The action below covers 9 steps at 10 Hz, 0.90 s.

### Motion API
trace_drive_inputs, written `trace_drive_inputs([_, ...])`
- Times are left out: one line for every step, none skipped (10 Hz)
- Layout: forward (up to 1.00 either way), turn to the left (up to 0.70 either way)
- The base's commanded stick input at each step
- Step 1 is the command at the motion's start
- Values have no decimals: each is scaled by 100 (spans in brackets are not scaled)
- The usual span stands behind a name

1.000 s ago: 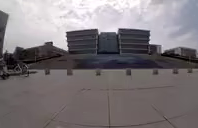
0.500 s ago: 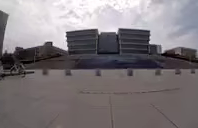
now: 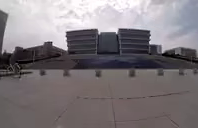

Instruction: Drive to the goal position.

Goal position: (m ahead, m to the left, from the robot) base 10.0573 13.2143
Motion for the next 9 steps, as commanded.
trace_drive_inputs([67,0])
trace_drive_inputs([67,0])
trace_drive_inputs([67,0])
trace_drive_inputs([67,0])
trace_drive_inputs([67,0])
trace_drive_inputs([67,34])
trace_drive_inputs([67,31])
trace_drive_inputs([67,5])
trace_drive_inputs([67,0])
